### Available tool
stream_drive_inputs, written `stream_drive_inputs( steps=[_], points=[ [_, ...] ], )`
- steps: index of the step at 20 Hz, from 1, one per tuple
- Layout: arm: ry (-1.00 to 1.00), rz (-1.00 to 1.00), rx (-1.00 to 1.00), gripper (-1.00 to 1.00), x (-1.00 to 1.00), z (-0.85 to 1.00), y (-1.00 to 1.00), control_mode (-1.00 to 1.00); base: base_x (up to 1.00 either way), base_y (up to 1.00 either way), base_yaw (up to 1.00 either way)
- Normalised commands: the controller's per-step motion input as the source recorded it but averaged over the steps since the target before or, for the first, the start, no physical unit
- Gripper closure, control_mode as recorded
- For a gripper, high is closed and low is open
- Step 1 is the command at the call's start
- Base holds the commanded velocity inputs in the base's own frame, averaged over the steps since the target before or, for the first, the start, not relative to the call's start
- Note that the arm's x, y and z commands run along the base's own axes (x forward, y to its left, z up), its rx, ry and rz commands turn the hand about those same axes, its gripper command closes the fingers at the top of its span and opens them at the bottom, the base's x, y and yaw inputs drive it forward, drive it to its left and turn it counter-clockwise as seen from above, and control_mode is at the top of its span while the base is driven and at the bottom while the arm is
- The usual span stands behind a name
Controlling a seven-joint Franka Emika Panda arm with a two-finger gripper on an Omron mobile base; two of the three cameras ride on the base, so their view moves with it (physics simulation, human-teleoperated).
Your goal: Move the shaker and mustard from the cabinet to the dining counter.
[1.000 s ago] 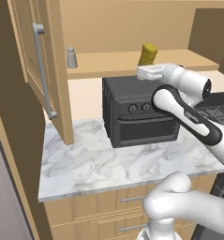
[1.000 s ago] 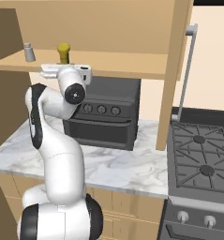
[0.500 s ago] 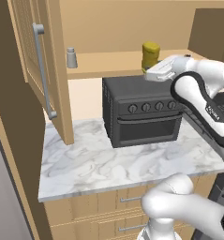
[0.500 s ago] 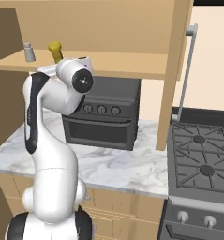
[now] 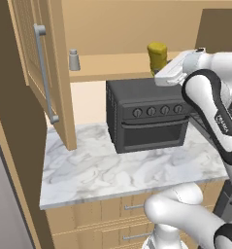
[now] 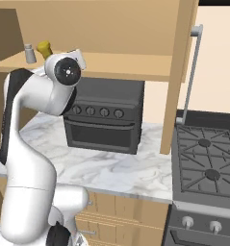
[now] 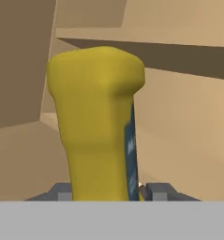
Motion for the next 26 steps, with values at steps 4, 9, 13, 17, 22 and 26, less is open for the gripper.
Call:
stream_drive_inputs(
  steps=[4,9,13,17,22,26],
  points=[
    [-0.02,-0.04,-0.05,1.00,-0.51,0.01,0.00,-1.00,0.00,0.00,0.00],
    [-0.07,-0.07,-0.03,1.00,-0.52,0.00,0.00,-1.00,0.00,0.00,0.00],
    [-0.07,-0.07,0.00,1.00,-0.36,0.00,0.00,-1.00,0.00,0.00,0.00],
    [-0.07,-0.10,0.00,1.00,-0.27,-0.03,0.00,-1.00,0.00,0.00,0.00],
    [-0.04,-0.11,0.00,1.00,-0.11,-0.06,0.00,-1.00,0.00,0.00,0.00],
    [-0.03,-0.09,0.00,1.00,-0.03,-0.05,0.00,-1.00,0.00,0.00,0.00]
  ],
)
